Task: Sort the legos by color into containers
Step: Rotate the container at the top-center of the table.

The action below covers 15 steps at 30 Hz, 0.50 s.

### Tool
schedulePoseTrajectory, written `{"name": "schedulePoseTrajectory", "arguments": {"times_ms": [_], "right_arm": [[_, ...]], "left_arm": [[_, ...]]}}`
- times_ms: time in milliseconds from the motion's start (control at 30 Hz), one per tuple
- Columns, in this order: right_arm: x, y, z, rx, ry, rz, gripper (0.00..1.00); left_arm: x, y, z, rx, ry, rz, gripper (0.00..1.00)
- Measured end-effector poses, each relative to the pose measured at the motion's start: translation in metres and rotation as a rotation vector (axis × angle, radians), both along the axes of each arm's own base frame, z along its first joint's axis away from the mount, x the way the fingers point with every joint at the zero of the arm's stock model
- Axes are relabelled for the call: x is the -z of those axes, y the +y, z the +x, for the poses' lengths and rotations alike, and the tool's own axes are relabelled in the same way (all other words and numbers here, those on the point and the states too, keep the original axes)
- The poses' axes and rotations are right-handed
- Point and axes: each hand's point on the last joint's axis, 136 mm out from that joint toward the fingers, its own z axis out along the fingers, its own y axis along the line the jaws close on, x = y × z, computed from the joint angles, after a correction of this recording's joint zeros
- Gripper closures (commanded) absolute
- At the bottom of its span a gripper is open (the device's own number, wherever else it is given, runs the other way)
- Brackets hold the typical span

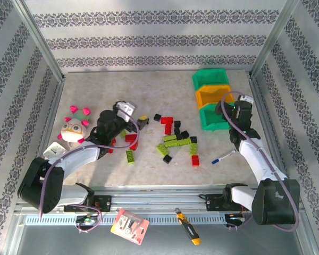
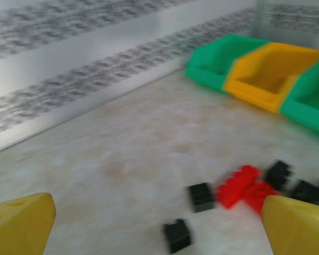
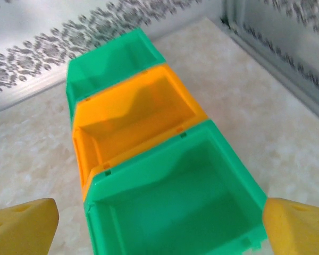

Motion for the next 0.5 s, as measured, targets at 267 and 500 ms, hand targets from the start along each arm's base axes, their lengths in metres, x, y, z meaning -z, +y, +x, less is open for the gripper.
{"name": "schedulePoseTrajectory", "arguments": {"times_ms": [267,500], "right_arm": [[0.026,-0.007,0.015,0.178,0.185,0.241,0.15],[0.055,-0.003,0.043,0.289,0.283,0.388,0.26]], "left_arm": [[0.021,-0.083,-0.030,0.236,0.062,0.028,0.01],[0.047,-0.117,-0.052,0.324,0.115,0.059,0.01]]}}
